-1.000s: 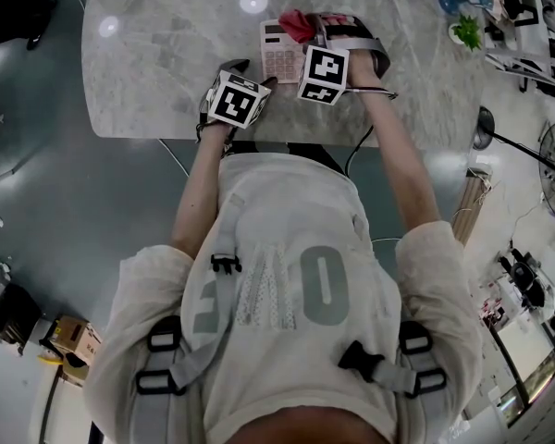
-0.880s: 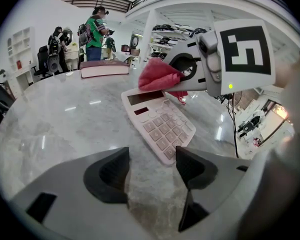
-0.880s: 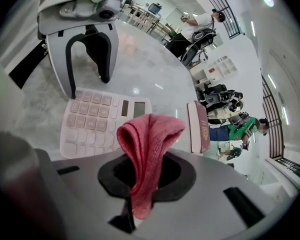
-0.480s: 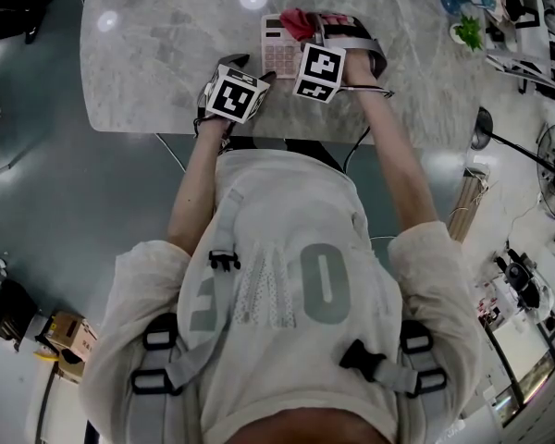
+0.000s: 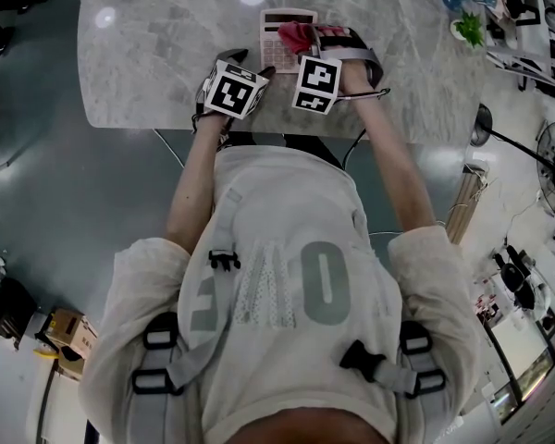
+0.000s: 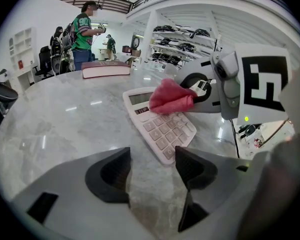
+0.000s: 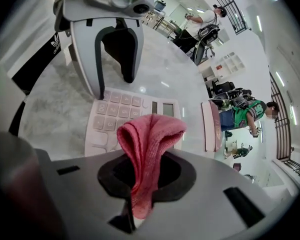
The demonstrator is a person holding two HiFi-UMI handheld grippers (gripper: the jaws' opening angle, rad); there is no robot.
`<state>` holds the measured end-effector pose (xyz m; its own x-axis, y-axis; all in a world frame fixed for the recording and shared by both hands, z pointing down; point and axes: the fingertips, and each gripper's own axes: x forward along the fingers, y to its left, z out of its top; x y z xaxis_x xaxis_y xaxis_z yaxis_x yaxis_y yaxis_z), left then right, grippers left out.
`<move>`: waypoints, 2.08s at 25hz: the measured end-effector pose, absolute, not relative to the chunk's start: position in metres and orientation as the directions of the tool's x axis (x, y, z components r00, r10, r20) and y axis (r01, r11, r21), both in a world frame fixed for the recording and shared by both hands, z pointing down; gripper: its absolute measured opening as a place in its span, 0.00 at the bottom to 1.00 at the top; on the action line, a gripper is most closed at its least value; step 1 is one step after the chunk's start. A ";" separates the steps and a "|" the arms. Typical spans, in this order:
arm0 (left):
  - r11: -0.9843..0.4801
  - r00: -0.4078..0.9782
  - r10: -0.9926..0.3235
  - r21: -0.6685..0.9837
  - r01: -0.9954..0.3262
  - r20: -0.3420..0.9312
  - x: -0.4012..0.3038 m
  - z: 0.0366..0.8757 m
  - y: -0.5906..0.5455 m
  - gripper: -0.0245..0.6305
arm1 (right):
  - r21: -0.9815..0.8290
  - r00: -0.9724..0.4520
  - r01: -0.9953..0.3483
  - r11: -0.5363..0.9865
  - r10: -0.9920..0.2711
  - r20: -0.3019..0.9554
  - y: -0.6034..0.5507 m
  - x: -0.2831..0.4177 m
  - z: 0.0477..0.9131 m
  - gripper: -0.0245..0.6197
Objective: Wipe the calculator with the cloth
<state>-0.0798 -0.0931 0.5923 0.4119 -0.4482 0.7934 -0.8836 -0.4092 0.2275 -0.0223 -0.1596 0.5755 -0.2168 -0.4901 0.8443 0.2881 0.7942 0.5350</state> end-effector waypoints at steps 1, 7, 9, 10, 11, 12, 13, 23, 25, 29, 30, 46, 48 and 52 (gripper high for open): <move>-0.407 0.410 -0.448 0.227 -0.885 0.795 -0.080 0.593 -0.093 0.48 | 0.534 -0.218 0.286 0.795 -0.489 0.845 -0.156 -0.021 0.576 0.12; -0.404 0.408 -0.444 0.228 -0.886 0.798 -0.079 0.593 -0.092 0.48 | 0.506 -0.213 0.280 0.816 -0.461 0.861 -0.143 -0.017 0.579 0.12; -0.403 0.409 -0.444 0.230 -0.886 0.797 -0.078 0.593 -0.093 0.48 | 0.497 -0.211 0.284 0.820 -0.452 0.866 -0.138 -0.014 0.581 0.12; -0.404 0.410 -0.446 0.229 -0.885 0.796 -0.077 0.594 -0.094 0.48 | 0.494 -0.211 0.285 0.821 -0.449 0.868 -0.136 -0.013 0.582 0.12; -0.407 0.411 -0.447 0.228 -0.885 0.794 -0.077 0.594 -0.095 0.48 | 0.489 -0.211 0.283 0.825 -0.444 0.871 -0.134 -0.012 0.582 0.12; -0.407 0.411 -0.447 0.228 -0.884 0.795 -0.077 0.594 -0.095 0.48 | 0.482 -0.210 0.279 0.830 -0.438 0.874 -0.131 -0.011 0.583 0.12; -0.406 0.410 -0.446 0.228 -0.885 0.796 -0.077 0.594 -0.095 0.48 | 0.475 -0.209 0.272 0.837 -0.430 0.878 -0.128 -0.010 0.583 0.12; -0.407 0.411 -0.445 0.229 -0.884 0.796 -0.080 0.593 -0.091 0.48 | 0.433 -0.198 0.243 0.868 -0.393 0.898 -0.090 -0.002 0.587 0.12; -0.408 0.412 -0.443 0.230 -0.884 0.796 -0.081 0.592 -0.090 0.48 | 0.426 -0.199 0.236 0.873 -0.386 0.901 -0.083 -0.002 0.587 0.12; -0.409 0.414 -0.443 0.232 -0.883 0.795 -0.083 0.590 -0.087 0.48 | 0.420 -0.201 0.231 0.878 -0.379 0.903 -0.076 -0.003 0.586 0.12; -0.410 0.415 -0.444 0.231 -0.882 0.794 -0.083 0.590 -0.088 0.48 | 0.417 -0.199 0.235 0.878 -0.377 0.905 -0.076 -0.002 0.587 0.12; -0.398 0.418 -0.464 0.238 -0.886 0.781 -0.083 0.589 -0.089 0.48 | 0.385 -0.192 0.308 0.870 -0.340 0.921 -0.075 -0.002 0.582 0.12; -0.390 0.423 -0.462 0.250 -0.886 0.779 -0.083 0.589 -0.089 0.48 | 0.416 -0.201 0.302 0.858 -0.369 0.908 -0.091 -0.006 0.574 0.12; -0.329 0.393 -0.519 0.247 -0.911 0.759 -0.092 0.577 -0.093 0.47 | 0.492 -0.226 0.276 0.826 -0.441 0.868 -0.134 -0.021 0.547 0.12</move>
